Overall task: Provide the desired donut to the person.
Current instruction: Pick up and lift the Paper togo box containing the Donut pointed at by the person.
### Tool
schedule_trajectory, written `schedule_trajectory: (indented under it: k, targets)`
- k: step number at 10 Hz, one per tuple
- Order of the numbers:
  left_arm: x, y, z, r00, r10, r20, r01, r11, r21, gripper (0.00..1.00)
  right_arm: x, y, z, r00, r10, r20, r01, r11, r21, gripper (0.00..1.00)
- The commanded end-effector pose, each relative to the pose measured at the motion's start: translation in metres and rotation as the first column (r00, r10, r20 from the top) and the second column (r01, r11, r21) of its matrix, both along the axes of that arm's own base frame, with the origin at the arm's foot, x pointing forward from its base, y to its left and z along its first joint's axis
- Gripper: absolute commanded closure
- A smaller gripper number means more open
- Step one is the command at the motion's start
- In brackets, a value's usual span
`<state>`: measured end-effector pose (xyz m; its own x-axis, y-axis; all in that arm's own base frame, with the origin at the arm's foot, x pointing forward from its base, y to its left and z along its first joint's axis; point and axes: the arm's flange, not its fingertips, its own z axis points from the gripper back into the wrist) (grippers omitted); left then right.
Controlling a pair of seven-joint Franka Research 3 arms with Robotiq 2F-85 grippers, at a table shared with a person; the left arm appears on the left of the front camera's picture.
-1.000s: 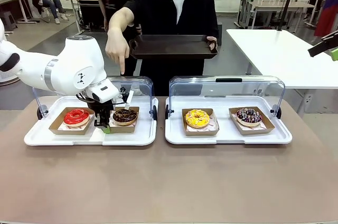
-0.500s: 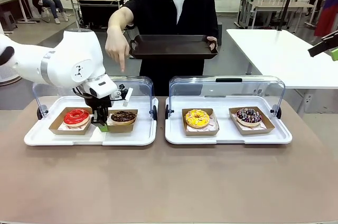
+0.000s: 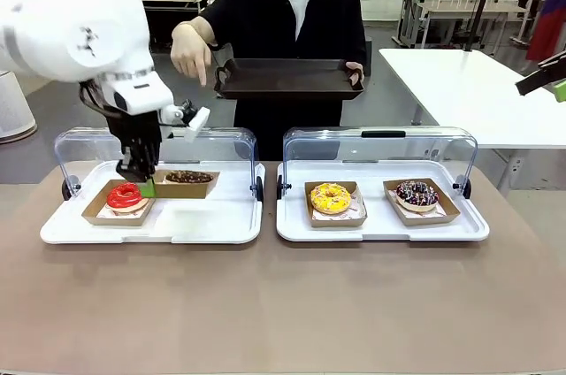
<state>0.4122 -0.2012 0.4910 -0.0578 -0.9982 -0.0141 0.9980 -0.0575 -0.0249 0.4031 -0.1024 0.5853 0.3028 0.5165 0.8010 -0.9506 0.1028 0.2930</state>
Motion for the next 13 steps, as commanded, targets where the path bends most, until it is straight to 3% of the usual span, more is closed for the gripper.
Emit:
schedule_trajectory:
  k: [1, 4, 6, 10, 13]
  targets:
    - [-0.012, -0.001, 0.031, 1.0, 0.008, 0.013, -0.008, 1.0, -0.016, 1.0, 0.0, 0.0, 0.0, 1.0, 0.008, 0.008, -0.008, 1.0, 0.014, 0.0]
    - [-0.011, -0.01, 0.084, 0.991, 0.047, 0.122, -0.048, 0.999, 0.011, 1.0, 0.0, 0.0, 0.0, 1.0, 0.008, 0.008, -0.008, 1.0, 0.014, 0.0]
    - [0.0, -0.015, 0.105, 0.986, 0.074, 0.147, -0.078, 0.997, 0.022, 1.0, 0.0, 0.0, 0.0, 1.0, 0.008, 0.008, -0.008, 1.0, 0.014, 0.0]
    - [0.0, -0.02, 0.115, 0.983, 0.115, 0.146, -0.121, 0.992, 0.035, 1.0, 0.0, 0.0, 0.0, 1.0, 0.008, 0.008, -0.008, 1.0, 0.014, 0.0]
    - [0.004, -0.014, 0.114, 0.986, 0.077, 0.149, -0.079, 0.997, 0.008, 1.0, 0.0, 0.0, 0.0, 1.0, 0.008, 0.008, -0.008, 1.0, 0.014, 0.0]
